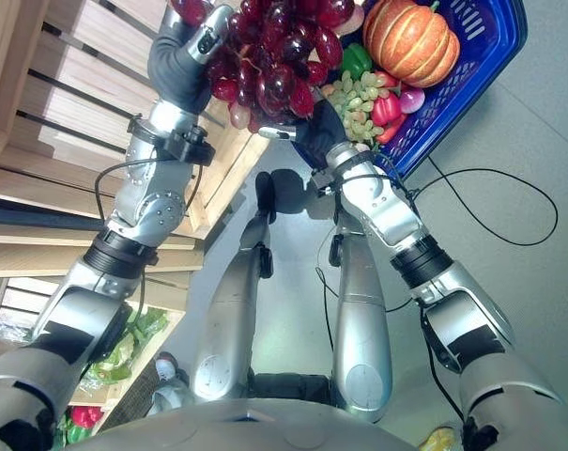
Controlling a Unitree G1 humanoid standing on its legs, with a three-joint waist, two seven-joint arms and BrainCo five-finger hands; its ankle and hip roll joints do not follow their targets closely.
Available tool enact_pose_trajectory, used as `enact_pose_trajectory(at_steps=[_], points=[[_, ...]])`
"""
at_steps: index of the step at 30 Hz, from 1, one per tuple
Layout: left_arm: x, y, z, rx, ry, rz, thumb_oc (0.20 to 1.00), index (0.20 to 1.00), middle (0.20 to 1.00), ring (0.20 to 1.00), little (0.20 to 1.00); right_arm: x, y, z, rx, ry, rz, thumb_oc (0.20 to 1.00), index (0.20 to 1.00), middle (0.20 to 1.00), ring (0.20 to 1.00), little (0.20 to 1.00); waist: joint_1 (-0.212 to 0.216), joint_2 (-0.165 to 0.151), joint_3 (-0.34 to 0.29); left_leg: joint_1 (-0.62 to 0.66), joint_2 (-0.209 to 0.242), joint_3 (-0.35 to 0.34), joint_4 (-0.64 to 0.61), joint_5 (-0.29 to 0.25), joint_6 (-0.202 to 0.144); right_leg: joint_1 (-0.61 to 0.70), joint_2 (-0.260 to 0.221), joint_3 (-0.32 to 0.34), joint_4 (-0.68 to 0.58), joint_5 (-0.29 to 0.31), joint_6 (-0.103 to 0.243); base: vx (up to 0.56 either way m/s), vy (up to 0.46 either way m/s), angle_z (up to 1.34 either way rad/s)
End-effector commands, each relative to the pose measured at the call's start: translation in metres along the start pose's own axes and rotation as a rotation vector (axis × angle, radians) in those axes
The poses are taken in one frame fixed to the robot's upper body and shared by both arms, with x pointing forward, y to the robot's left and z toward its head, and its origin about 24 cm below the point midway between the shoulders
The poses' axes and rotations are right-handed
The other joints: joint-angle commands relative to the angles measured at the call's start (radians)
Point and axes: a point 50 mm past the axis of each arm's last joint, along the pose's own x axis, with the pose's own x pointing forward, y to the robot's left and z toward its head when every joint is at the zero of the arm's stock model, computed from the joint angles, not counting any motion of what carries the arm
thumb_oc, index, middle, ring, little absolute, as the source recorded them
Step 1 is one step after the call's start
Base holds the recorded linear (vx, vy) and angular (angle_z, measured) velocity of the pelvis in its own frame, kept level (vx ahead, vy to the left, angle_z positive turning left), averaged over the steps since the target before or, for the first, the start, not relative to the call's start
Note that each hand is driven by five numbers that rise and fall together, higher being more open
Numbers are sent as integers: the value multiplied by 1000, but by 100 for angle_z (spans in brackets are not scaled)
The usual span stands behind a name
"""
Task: Pick up fruits and vegetables into the basket
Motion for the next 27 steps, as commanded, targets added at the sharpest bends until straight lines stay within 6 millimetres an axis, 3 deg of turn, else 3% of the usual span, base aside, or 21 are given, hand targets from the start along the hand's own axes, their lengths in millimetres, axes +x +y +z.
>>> enact_pose_trajectory(at_steps=[1, 10, 22, 23, 24, 25, 27], points=[[16, -32, 20, -34, -129, -175, 200, 200, 200, 200, 200, 8, 25, 36, 65, -165, 106, 1000, 1000, 1000, 1000, 1000, 10, -33, -44, 0, -68, 20, 82, -111, 28, 102, 2, -24, -137, 45, 96, 0, 0, 0], [19, -47, 13, -81, -99, -237, 200, 200, 200, 200, 200, 12, 31, 47, 74, -214, 102, 1000, 1000, 1000, 1000, 1000, 13, -35, -44, -2, -74, 15, 82, -109, 33, 103, 3, -28, -142, 52, 95, 1, -11, 3], [17, -49, 9, -131, -87, -227, 200, 200, 200, 200, 200, 12, 35, 57, 75, -257, 118, 1000, 1000, 1000, 1000, 1000, 14, -37, -44, -10, -77, 14, 89, -110, 35, 99, 1, -31, -143, 57, 96, 0, -3, 1], [17, -50, 8, -137, -86, -231, 200, 200, 200, 200, 200, 12, 36, 58, 76, -259, 119, 862, 862, 862, 862, 862, 15, -38, -44, -9, -77, 14, 88, -109, 35, 100, 1, -31, -144, 57, 96, 0, 0, 0], [17, -51, 8, -144, -85, -236, 200, 200, 200, 200, 200, 13, 37, 58, 74, -261, 119, 602, 602, 602, 602, 602, 15, -37, -44, -10, -78, 14, 89, -109, 35, 99, 0, -32, -144, 58, 96, 0, 0, 0], [17, -52, 8, -142, -84, -239, 200, 200, 200, 200, 200, 13, 37, 59, 77, -267, 116, 200, 200, 200, 200, 200, 16, -36, -44, -10, -78, 14, 88, -108, 36, 97, 0, -33, -142, 59, 96, 0, 0, 0], [17, -53, 6, -145, -80, -244, 200, 200, 200, 200, 200, 14, 37, 60, 78, -271, 101, 200, 200, 200, 200, 200, 16, -35, -44, -8, -78, 13, 86, -108, 36, 98, 0, -33, -143, 59, 97, 0, 0, 0]])
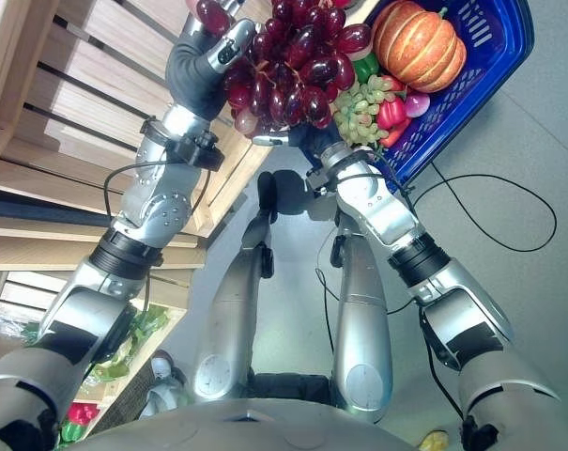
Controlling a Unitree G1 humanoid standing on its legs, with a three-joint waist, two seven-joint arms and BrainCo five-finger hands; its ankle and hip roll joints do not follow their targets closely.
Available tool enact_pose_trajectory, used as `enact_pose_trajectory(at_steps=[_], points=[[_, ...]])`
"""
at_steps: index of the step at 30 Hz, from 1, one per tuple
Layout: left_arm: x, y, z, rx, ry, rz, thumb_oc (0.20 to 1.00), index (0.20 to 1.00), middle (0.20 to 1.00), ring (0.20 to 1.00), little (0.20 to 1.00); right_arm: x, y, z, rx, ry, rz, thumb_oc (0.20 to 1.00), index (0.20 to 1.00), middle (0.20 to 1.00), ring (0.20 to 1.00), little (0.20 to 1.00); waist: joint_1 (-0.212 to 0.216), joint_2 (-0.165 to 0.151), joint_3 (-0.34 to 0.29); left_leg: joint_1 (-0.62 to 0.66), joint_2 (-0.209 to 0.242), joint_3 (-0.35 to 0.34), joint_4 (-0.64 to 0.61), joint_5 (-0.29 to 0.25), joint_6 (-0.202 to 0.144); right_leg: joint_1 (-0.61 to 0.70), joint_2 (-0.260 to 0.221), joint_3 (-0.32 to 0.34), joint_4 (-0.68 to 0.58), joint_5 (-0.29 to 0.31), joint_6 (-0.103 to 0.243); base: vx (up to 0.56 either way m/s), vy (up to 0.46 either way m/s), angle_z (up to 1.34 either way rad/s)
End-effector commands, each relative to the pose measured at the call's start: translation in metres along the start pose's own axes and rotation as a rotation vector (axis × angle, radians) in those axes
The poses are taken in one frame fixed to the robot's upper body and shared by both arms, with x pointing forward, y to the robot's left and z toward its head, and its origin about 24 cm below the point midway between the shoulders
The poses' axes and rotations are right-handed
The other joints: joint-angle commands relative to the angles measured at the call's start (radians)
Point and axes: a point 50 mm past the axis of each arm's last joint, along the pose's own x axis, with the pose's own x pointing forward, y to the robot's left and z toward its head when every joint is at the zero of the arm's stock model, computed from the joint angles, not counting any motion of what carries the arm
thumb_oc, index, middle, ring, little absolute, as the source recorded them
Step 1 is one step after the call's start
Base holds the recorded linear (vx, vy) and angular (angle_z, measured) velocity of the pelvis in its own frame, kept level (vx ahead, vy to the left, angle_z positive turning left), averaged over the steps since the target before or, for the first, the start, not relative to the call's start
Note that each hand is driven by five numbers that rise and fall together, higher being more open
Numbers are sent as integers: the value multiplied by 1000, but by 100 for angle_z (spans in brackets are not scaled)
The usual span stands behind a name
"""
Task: Pick up fruits and vegetables into the basket
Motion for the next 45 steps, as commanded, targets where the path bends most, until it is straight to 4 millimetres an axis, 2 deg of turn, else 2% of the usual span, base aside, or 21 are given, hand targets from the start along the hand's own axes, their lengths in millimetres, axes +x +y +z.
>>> enact_pose_trajectory(at_steps=[1, 17, 19, 20, 21, 24, 29, 45], points=[[17, -45, 14, -89, -120, -204, 200, 200, 200, 200, 200, 13, 29, 61, 76, -284, 78, 200, 200, 200, 200, 200, 14, -36, -44, -8, -65, 33, 84, -108, 30, 88, 9, -16, -141, 63, 92, 0, 0, 0], [16, -40, 27, -54, -192, -159, 200, 200, 200, 200, 200, 9, 14, 60, 92, -308, -50, 200, 200, 200, 200, 200, 11, -33, -44, -6, -68, 33, 86, -111, 31, 88, 8, -13, -140, 64, 93, 0, 0, 0], [16, -37, 27, -50, -194, -114, 200, 200, 200, 200, 200, 8, 13, 60, 90, -311, -52, 200, 200, 200, 200, 200, 11, -33, -44, -8, -68, 34, 86, -110, 31, 86, 9, -12, -140, 63, 92, 0, 0, 0], [16, -34, 27, -54, -195, -81, 583, 583, 583, 583, 583, 8, 13, 59, 88, -309, -53, 200, 200, 200, 200, 200, 11, -32, -44, -8, -68, 34, 86, -110, 31, 86, 9, -12, -139, 63, 92, 0, 0, 0], [15, -31, 27, -52, -199, -53, 1000, 1000, 1000, 1000, 1000, 8, 13, 59, 90, -307, -54, 200, 200, 200, 200, 200, 11, -32, -44, -7, -68, 34, 86, -110, 31, 87, 8, -12, -138, 62, 93, 0, 0, 0], [13, -26, 27, -26, -206, 2, 1000, 1000, 1000, 1000, 1000, 8, 12, 59, 90, -309, -60, 200, 200, 200, 200, 200, 12, -32, -44, -7, -69, 33, 85, -110, 32, 87, 9, -13, -138, 60, 92, 0, 0, 0], [7, -10, 32, 70, -257, 206, 1000, 1000, 1000, 1000, 1000, 7, 9, 57, 94, -312, -86, 200, 200, 200, 200, 200, 18, -30, -44, -14, -70, 28, 92, -110, 30, 85, 7, -17, -133, 54, 92, 0, 0, 0], [-5, 20, 29, 248, -238, 455, 1000, 1000, 1000, 1000, 1000, 3, -1, 55, 103, -329, -144, 200, 200, 200, 200, 200, 17, -30, -44, -19, -69, 30, 97, -110, 24, 76, 7, -21, -118, 45, 93, 0, 0, 0]])
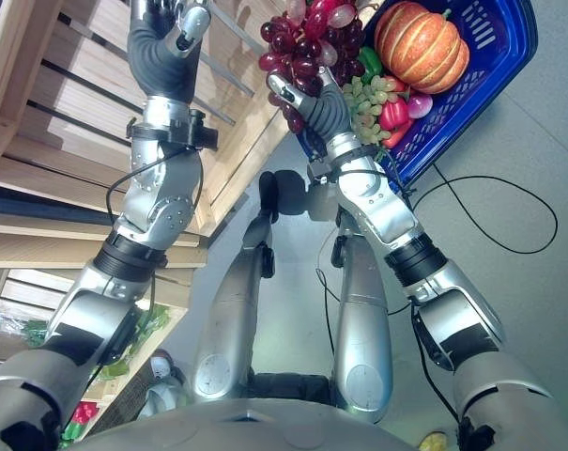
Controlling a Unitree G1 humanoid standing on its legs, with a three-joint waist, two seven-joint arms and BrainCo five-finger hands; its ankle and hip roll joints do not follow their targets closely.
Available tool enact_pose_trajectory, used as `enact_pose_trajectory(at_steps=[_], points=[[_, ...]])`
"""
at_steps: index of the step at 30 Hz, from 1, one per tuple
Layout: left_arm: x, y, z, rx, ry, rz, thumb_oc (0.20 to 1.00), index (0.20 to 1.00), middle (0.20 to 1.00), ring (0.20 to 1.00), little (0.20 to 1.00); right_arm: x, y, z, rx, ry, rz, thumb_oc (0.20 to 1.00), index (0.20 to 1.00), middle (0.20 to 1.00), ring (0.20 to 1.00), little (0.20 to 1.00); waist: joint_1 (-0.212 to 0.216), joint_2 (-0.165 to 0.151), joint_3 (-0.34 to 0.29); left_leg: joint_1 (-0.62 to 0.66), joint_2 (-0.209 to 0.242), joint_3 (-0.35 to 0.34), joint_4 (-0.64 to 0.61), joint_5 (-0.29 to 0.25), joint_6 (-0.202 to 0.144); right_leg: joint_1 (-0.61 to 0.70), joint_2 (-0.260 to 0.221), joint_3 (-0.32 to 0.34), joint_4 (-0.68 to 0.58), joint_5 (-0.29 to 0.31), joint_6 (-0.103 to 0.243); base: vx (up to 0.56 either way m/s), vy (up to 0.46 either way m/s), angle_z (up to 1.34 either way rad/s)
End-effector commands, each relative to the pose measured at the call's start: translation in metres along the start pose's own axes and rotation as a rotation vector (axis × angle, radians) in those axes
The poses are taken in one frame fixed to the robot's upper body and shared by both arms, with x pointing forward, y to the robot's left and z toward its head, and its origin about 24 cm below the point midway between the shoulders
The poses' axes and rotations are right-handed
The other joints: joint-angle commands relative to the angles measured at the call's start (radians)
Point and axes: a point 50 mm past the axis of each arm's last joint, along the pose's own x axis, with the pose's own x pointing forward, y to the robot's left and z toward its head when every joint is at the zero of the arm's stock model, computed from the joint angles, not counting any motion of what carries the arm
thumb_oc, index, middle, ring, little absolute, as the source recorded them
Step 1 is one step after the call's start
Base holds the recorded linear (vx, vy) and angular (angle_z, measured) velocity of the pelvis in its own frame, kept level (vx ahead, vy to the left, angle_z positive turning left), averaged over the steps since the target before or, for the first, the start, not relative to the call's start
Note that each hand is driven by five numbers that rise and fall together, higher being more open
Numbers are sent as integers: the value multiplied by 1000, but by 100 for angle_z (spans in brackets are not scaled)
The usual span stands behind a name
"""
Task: Pick up fruits and vegetables into the basket
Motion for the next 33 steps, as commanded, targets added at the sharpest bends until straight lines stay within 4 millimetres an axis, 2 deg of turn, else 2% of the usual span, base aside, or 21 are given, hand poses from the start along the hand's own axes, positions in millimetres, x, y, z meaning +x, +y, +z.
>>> enact_pose_trajectory(at_steps=[1, 8, 13, 16, 18, 26, 33], points=[[4, 11, 9, 78, -99, 63, 1000, 1000, 1000, 1000, 1000, 4, 12, 40, 69, -235, 17, 200, 200, 200, 200, 200, 13, -30, -44, -17, -65, 30, 95, -111, 20, 78, 13, -19, -121, 44, 93, 0, 0, 0], [0, 39, -7, 273, -17, 188, 1000, 1000, 1000, 1000, 1000, 2, -6, 31, 52, -209, -91, 200, 200, 200, 200, 200, 8, -30, -44, -18, -59, 35, 104, -114, 14, 76, 14, -16, -108, 37, 95, 0, 0, 0], [-15, 79, -27, 404, 107, 328, 1000, 1000, 1000, 1000, 1000, -2, -39, 7, 13, -100, -239, 200, 200, 200, 200, 200, -1, -31, -44, -11, -51, 43, 104, -118, 9, 76, 17, -12, -102, 32, 98, 0, 20, 0], [-20, 92, -32, 435, 152, 368, 1000, 1000, 1000, 1000, 1000, -5, -54, -4, -8, -46, -293, 200, 200, 200, 200, 200, -3, -31, -44, -11, -47, 45, 106, -119, 7, 73, 19, -9, -97, 30, 98, 1, 10, 0], [-24, 103, -38, 485, 203, 397, 1000, 1000, 1000, 1000, 1000, -6, -72, -19, -34, 33, -349, 200, 200, 200, 200, 200, -4, -28, -44, -15, -44, 48, 109, -120, 4, 64, 22, -10, -89, 28, 99, 0, 0, 0], [-15, 123, -44, 542, 312, 437, 1000, 1000, 1000, 1000, 1000, 5, -102, -39, -109, 229, -419, 200, 200, 200, 200, 200, 2, -19, -44, -27, -40, 51, 115, -119, -4, 46, 22, -11, -76, 24, 97, 0, 0, 0], [-10, 124, -50, 546, 362, 411, 1000, 1000, 1000, 1000, 1000, 4, -127, -63, -197, 474, -467, 200, 200, 200, 200, 200, 20, -1, -44, -35, -43, 46, 118, -116, -4, 37, 22, -14, -70, 21, 95, 0, 0, 0]])
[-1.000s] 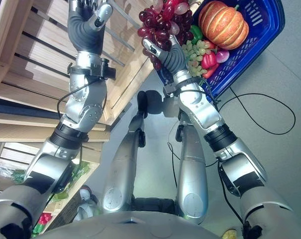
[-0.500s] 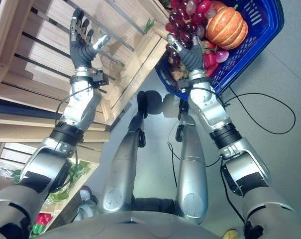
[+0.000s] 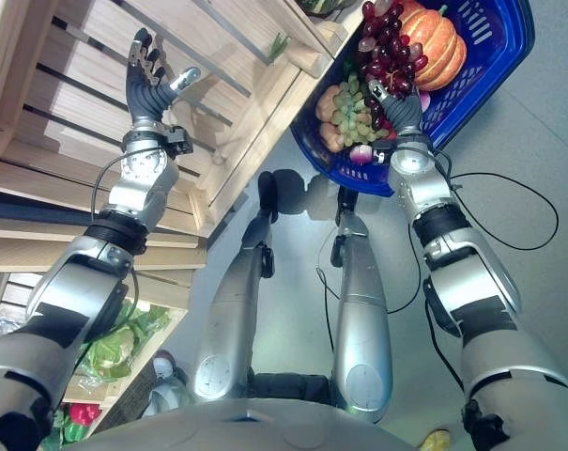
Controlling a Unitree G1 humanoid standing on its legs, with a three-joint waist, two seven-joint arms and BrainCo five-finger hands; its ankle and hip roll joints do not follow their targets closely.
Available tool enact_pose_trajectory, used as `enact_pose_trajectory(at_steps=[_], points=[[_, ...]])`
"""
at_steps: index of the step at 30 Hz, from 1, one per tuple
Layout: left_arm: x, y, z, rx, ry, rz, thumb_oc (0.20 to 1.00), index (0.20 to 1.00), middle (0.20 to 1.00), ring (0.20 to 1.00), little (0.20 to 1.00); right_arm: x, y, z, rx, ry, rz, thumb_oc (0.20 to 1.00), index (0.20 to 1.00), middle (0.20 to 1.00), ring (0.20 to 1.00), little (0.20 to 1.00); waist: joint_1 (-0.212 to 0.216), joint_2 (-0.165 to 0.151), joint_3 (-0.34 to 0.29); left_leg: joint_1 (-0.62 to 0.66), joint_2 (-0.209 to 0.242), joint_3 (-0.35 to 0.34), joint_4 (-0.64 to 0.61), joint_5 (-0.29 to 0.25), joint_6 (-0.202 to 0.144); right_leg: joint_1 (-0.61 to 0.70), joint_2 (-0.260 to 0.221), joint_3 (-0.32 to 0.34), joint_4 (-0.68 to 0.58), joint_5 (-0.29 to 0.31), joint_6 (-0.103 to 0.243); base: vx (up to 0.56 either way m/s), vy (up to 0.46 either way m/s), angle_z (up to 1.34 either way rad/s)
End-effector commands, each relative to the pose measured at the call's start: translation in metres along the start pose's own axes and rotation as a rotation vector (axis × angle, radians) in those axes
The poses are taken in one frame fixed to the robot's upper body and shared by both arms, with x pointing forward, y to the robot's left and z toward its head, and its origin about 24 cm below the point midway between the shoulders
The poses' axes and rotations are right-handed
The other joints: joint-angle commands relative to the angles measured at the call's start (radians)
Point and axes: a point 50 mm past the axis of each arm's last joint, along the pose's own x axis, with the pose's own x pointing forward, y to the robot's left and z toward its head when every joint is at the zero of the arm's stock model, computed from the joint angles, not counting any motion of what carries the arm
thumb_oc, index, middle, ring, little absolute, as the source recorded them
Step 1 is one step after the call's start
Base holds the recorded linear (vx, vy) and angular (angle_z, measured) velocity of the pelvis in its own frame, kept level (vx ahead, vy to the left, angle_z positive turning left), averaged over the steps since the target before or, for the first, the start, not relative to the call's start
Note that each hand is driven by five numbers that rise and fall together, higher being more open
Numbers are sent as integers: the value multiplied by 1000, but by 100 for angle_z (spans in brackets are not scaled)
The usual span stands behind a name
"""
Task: Pick up fruits and vegetables into the basket
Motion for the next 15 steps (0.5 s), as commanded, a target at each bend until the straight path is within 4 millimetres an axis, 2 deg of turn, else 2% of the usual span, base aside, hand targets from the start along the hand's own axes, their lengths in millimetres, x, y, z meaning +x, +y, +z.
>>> enact_pose_trajectory(at_steps=[1, 6, 7, 8, 15], points=[[7, 7, 7, -3, -23, 14, 1000, 1000, 1000, 1000, 1000, 5, -3, 2, -77, 32, 15, 200, 200, 200, 200, 200, 24, 1, -44, -34, -46, 37, 120, -116, -3, 41, 21, -22, -63, 20, 94, 0, 0, 0], [8, 3, 5, 10, -5, -13, 1000, 1000, 1000, 1000, 1000, 8, -12, -16, -146, 207, 10, 200, 200, 200, 200, 200, 34, 8, -44, -41, -49, 33, 127, -117, -1, 35, 22, -24, -57, 19, 91, 0, 0, 0], [8, 3, 4, 10, -1, -18, 1000, 1000, 1000, 1000, 1000, 7, -14, -21, -169, 250, 4, 539, 539, 539, 539, 539, 36, 9, -44, -41, -49, 32, 128, -118, -1, 35, 22, -24, -56, 19, 90, 0, 0, 0], [8, 3, 3, 10, 1, -21, 1000, 1000, 1000, 1000, 1000, 7, -16, -23, -180, 278, 0, 1000, 1000, 1000, 1000, 1000, 38, 10, -44, -41, -49, 31, 128, -118, 0, 35, 22, -24, -56, 18, 89, 0, 0, 0], [6, 0, 1, 8, 6, -29, 1000, 1000, 1000, 1000, 1000, 8, -23, -23, -200, 327, -28, 1000, 1000, 1000, 1000, 1000, 44, 15, -44, -43, -49, 27, 136, -119, 2, 34, 26, -21, -48, 17, 89, 0, 0, 0]])
